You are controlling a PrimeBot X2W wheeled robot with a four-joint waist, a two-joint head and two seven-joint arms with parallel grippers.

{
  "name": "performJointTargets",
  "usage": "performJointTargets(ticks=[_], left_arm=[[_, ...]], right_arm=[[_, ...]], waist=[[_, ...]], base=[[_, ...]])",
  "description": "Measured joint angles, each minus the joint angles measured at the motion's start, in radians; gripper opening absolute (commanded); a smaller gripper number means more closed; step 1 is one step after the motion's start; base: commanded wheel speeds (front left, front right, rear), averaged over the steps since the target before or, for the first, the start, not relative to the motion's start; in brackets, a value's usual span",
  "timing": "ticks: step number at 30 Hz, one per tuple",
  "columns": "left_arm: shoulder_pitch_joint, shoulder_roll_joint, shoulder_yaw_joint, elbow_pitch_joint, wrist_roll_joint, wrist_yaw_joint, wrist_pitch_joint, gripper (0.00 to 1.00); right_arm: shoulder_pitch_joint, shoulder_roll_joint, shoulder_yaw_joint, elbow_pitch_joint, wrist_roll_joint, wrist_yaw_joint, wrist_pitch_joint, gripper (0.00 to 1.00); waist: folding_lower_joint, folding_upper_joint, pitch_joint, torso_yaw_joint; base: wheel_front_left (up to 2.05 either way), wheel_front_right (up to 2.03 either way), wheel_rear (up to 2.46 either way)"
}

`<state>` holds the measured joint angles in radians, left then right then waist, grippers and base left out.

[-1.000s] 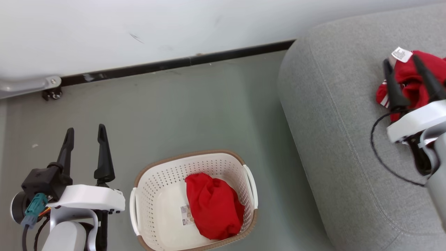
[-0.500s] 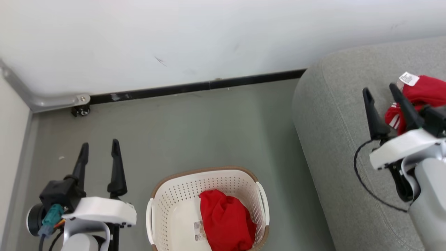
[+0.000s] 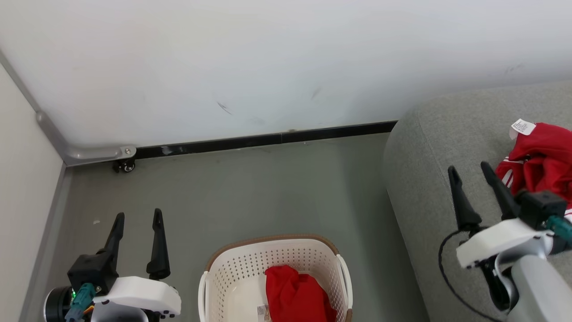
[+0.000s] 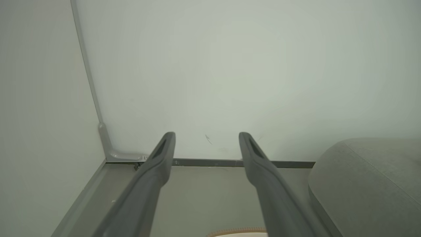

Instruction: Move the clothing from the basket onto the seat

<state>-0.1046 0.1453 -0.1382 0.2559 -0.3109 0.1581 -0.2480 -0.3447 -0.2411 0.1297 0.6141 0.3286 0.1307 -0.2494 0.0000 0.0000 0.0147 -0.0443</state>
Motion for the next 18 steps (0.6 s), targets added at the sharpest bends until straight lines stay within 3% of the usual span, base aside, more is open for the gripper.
performJointTargets(ticks=[18], left_arm=[[0.07,-0.022,-0.019,0.017,0.03,-0.01,0.0,1.0]], right_arm=[[0.224,0.136,-0.076,-0.099,-0.109,0.0,0.004,1.0]], waist=[[0.0,0.0,-0.068,-0.001]], base=[[0.0,0.0,0.0]])
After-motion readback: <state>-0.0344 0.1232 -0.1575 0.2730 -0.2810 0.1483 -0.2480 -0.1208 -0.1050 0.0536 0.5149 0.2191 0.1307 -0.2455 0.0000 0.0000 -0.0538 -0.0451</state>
